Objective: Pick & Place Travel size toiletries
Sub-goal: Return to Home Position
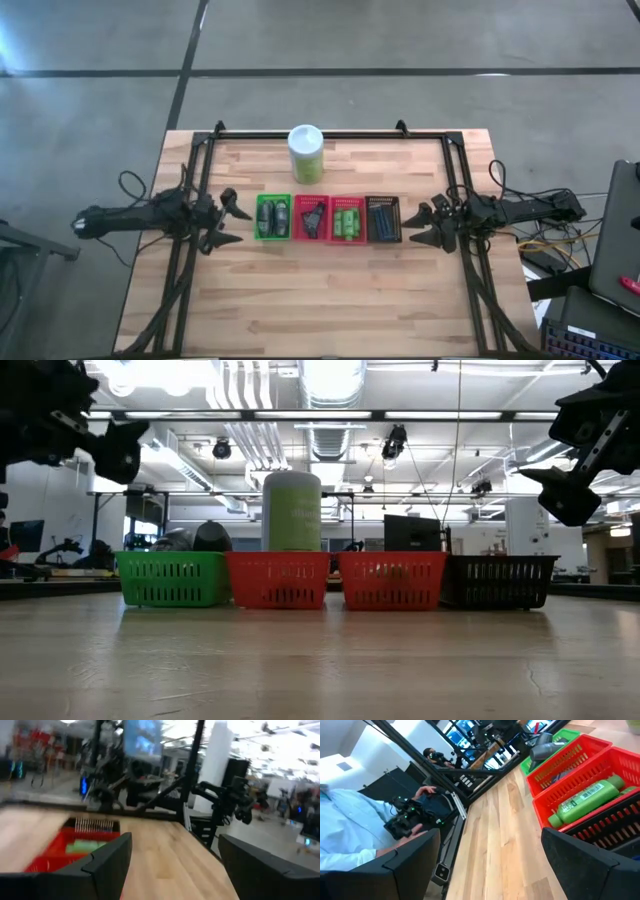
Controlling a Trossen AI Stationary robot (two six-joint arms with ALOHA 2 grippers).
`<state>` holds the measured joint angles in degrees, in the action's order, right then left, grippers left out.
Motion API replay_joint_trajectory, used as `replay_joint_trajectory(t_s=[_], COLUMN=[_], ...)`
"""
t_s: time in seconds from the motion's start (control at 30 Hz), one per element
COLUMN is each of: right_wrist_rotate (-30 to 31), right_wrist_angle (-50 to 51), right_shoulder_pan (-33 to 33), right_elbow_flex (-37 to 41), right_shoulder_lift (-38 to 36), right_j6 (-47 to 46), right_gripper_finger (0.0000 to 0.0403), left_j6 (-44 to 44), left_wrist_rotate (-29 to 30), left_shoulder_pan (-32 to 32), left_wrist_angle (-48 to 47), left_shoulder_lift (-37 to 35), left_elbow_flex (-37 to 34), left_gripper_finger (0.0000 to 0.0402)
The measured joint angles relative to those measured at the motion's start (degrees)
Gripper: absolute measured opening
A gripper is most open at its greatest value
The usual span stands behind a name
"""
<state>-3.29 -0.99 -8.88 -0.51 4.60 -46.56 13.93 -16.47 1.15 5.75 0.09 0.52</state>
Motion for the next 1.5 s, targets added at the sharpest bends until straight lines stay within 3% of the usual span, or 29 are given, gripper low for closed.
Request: replay_joint_trajectory(t_s=[0.1, 0.27, 0.37, 0.47, 0.67, 0.9, 1.5], right_wrist_rotate=[0.3, 0.4, 0.4, 0.4, 0.4, 0.3, 0.3], right_wrist_angle=[0.0, 0.1, 0.0, 0.1, 0.1, 0.1, 0.1], right_shoulder_pan=[0.0, 0.0, 0.0, 0.0, 0.0, 0.0, 0.0], right_elbow_flex=[0.0, 0.0, 0.0, 0.0, 0.0, 0.0, 0.0], right_shoulder_lift=[0.4, 0.8, 0.8, 0.8, 0.8, 0.8, 0.8], right_j6=[0.0, 0.0, 0.0, 0.0, 0.0, 0.0, 0.1], right_gripper_finger=[0.0336, 0.0325, 0.0327, 0.0335, 0.0354, 0.0358, 0.031], left_j6=[-4.0, -3.9, -11.5, -17.6, -13.7, -15.7, -15.4], left_wrist_rotate=[-3.6, -3.4, -3.3, 1.2, 15.8, 16.3, 16.6], left_shoulder_pan=[2.5, 3.2, 2.7, 2.1, -0.6, -1.8, -1.7], left_wrist_angle=[-0.3, -2.1, -2.3, -3.3, -5.8, -5.8, -4.5], left_shoulder_lift=[0.2, 0.0, 0.0, 0.0, 0.0, 0.0, 0.0], left_elbow_flex=[0.0, 0.0, 0.0, -0.1, 0.0, -0.1, -0.2], left_gripper_finger=[0.03, 0.0301, 0.0301, 0.03, 0.0301, 0.0301, 0.0301])
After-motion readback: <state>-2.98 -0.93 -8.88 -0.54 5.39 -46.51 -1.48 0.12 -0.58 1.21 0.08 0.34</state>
